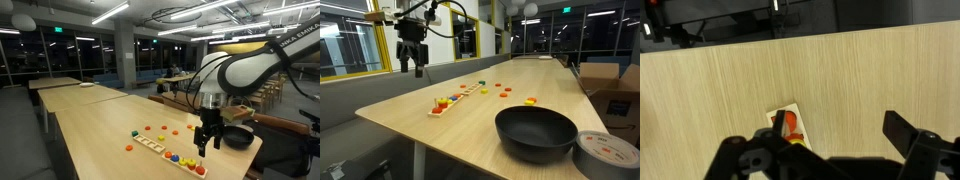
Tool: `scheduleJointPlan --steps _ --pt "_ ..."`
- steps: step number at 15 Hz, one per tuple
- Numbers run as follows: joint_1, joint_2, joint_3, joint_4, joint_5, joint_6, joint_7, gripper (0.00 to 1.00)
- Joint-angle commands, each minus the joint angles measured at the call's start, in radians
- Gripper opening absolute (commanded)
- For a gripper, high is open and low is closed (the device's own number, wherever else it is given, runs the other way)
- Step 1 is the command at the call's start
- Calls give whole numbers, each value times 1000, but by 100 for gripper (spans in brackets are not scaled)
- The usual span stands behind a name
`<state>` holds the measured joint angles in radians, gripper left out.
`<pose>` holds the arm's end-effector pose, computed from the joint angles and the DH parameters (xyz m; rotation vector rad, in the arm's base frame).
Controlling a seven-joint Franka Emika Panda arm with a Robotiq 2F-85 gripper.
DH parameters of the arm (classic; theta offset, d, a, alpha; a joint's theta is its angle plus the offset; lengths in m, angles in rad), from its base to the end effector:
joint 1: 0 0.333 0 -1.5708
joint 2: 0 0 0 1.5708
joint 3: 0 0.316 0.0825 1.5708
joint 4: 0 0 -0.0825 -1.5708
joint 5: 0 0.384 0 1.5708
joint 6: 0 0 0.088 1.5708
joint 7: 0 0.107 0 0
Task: Put the orange object in the middle position on the wooden board
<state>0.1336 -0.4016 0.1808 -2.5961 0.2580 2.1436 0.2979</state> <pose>0.3739 0.1309 0.3854 -3.0095 0.2194 0.1374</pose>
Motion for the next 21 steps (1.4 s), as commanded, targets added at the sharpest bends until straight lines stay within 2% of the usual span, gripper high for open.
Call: scheduleJointPlan --steps 1,10,15,21 --pt "2 0 -2 1 -1 -1 1 100" --pt "-1 23 -3 14 -2 21 -5 100" --pt "-10 131 -14 43 -21 201 -52 100" --pt "-55 398 -85 155 -74 420 -183 100"
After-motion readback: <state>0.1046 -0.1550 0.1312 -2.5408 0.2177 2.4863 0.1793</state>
